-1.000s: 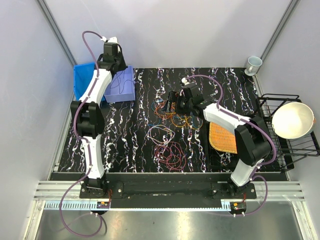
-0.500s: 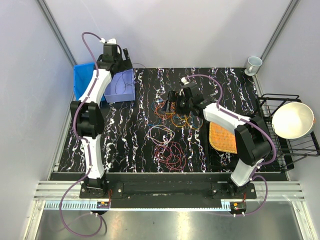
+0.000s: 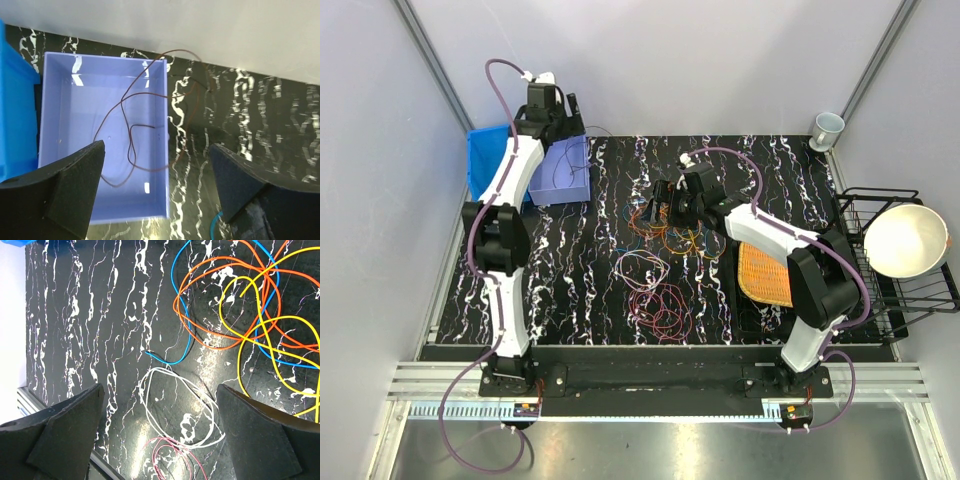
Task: Untangle the cables
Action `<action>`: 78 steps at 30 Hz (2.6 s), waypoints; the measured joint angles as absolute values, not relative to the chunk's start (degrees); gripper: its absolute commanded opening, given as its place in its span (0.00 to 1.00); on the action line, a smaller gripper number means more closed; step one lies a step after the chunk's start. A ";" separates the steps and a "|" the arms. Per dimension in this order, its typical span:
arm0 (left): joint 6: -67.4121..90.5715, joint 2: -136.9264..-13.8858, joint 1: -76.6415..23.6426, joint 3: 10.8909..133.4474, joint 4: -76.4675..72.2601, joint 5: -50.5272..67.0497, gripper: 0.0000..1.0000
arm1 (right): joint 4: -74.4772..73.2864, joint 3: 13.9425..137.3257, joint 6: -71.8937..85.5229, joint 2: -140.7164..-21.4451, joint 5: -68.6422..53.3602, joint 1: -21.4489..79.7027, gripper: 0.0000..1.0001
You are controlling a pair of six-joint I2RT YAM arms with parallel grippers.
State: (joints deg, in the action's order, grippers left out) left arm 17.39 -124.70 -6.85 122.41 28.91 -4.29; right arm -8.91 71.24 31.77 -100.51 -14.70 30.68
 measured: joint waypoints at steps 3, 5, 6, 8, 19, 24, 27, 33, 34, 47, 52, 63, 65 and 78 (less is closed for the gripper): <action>15.97 -129.25 -6.92 124.97 29.02 -5.32 0.87 | -8.91 71.24 31.75 -100.60 -14.70 30.68 1.00; 14.85 -132.09 -6.92 126.17 29.02 -6.17 0.86 | -8.88 71.33 31.75 -100.92 -14.72 30.68 1.00; 14.37 -133.38 -6.92 126.58 29.06 -6.68 0.86 | -8.93 71.46 31.75 -101.25 -14.74 30.68 1.00; 13.34 -135.35 -6.87 127.04 28.95 -7.55 0.87 | -8.91 71.79 31.73 -102.06 -14.83 30.70 1.00; 8.82 -144.22 -5.89 131.94 26.76 -9.91 0.85 | -9.23 72.86 31.81 -105.23 -18.15 30.68 1.00; 7.68 -146.93 -5.13 133.49 24.51 -9.89 0.81 | -9.30 73.91 31.86 -106.72 -19.46 30.68 1.00; 7.42 -148.49 -4.78 135.20 23.55 -9.69 0.74 | -9.30 74.59 32.01 -107.57 -20.21 30.68 1.00; 7.03 -148.92 -4.27 136.49 22.24 -8.67 0.50 | -9.34 75.96 32.84 -109.06 -22.13 30.46 1.00; 6.94 -149.23 -4.23 137.25 22.17 -8.36 0.48 | -9.34 76.18 32.97 -109.19 -22.37 30.35 1.00; 7.77 -152.14 -4.05 143.02 23.05 -4.10 0.40 | -9.30 76.64 33.91 -109.58 -24.53 28.42 1.00; 12.62 -152.20 -2.98 143.17 23.62 0.14 0.22 | -9.28 76.64 34.39 -109.60 -25.45 27.77 1.00; 19.27 -153.38 -0.23 141.75 20.21 4.25 0.00 | -9.21 76.64 35.07 -109.69 -26.72 26.83 1.00; 19.31 -153.25 -0.40 139.96 18.17 5.37 0.00 | -9.08 76.64 35.14 -109.69 -26.72 26.76 1.00; 18.87 -130.65 -0.89 119.09 14.28 6.24 0.00 | -8.34 76.64 35.94 -109.69 -27.64 26.70 1.00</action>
